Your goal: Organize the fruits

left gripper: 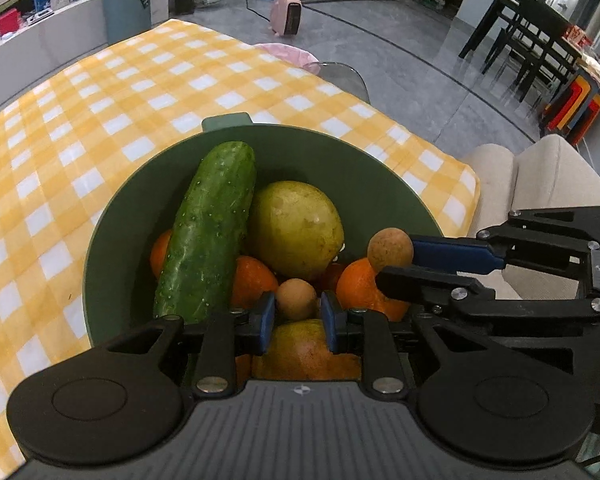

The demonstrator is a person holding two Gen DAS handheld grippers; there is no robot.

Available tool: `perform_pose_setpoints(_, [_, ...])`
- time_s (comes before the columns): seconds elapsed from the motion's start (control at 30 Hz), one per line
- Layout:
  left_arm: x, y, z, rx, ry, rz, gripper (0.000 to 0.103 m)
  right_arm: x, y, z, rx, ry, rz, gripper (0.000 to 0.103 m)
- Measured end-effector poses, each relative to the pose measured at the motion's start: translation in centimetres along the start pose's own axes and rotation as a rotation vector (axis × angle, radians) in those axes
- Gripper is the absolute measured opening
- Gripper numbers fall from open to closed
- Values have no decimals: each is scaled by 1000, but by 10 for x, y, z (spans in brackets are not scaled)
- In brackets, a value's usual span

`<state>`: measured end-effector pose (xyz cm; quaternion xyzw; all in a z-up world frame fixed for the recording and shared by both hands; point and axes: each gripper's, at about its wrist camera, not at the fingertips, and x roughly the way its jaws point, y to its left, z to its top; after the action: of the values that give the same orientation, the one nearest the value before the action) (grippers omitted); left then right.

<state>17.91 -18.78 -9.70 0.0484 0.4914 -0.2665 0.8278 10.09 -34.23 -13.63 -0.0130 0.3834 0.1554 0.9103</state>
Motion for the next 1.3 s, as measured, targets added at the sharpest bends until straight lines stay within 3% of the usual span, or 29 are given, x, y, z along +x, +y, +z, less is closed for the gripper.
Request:
perform_pose_setpoints(0.17, [-10,1,-2,-9,-25,3,40,-1,0,0,1,1,7,18])
perform_pose_setpoints(0.43, [-55,11,-13,-38,-120,56,47,4,12,10,-35,-6,59,19])
perform_pose_setpoints(0.63, [-71,26,-23,-79,-134,158,48,23,24,16,-36,19,103,19])
perform_pose_setpoints(0.87, [-73,31,-30,-94,-127,154,48,41,29,14,-14,73,109,19])
perform_pose_setpoints(1.17, [-84,28,-35,-111,-151,143,48,34,29,16,-11,61,91,20])
perform_pose_setpoints(1.3, [-101,19,-41,-95,-194,180,56,5,30,19,2,-8,66,33])
